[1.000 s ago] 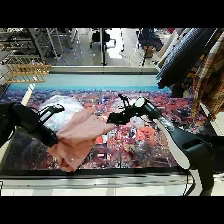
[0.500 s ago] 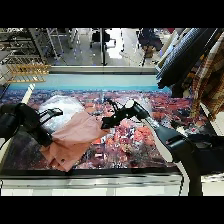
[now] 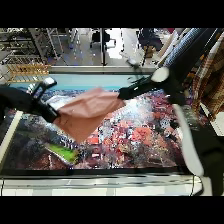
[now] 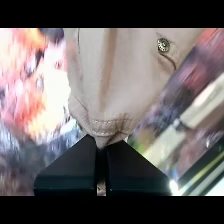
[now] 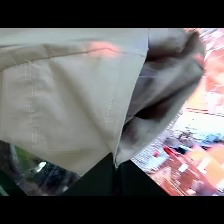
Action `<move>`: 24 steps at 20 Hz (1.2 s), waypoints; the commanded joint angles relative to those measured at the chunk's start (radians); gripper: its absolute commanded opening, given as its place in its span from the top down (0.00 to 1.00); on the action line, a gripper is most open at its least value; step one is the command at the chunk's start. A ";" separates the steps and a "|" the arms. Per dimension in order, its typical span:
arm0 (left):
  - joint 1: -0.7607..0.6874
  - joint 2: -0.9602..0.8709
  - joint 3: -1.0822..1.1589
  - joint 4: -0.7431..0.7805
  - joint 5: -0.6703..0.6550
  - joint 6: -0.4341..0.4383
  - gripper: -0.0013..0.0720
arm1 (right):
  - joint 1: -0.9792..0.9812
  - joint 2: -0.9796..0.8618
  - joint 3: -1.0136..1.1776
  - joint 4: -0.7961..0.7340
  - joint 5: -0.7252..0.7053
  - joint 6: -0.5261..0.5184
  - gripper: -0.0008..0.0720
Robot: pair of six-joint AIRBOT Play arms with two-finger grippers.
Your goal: Fold the clothes and pants, and hang the long-sleeved shirts on hangers.
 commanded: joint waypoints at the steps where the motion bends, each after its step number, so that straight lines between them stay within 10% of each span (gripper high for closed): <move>1: -0.035 -0.006 0.089 -0.164 0.050 0.093 0.97 | -0.055 0.200 -0.063 -0.095 0.101 0.003 0.96; 6: -0.118 -0.137 0.004 -0.154 0.179 0.103 0.97 | 0.006 0.303 -0.410 -0.102 0.221 0.009 0.96; 8: -0.145 -0.212 0.003 -0.153 0.182 0.103 0.56 | 0.042 0.333 -0.581 -0.098 0.183 0.015 0.89; 9: -0.147 -0.244 0.003 -0.145 0.181 0.102 0.34 | 0.051 0.334 -0.632 -0.100 0.164 0.015 0.63; 10: -0.145 -0.267 0.003 -0.123 0.181 0.087 0.34 | 0.054 0.333 -0.666 -0.100 0.127 0.015 0.35; 11: -0.131 -0.286 0.003 -0.092 0.182 0.044 0.34 | 0.047 0.333 -0.681 -0.106 0.075 0.015 0.31; 18: 0.089 -0.299 -0.169 -0.380 0.314 -0.068 0.35 | -0.056 0.235 -0.687 -0.012 -0.067 0.014 0.28; 24: 0.120 -0.161 -0.562 -0.405 -0.006 -0.067 0.35 | -0.125 0.077 -0.686 0.096 -0.136 -0.022 0.28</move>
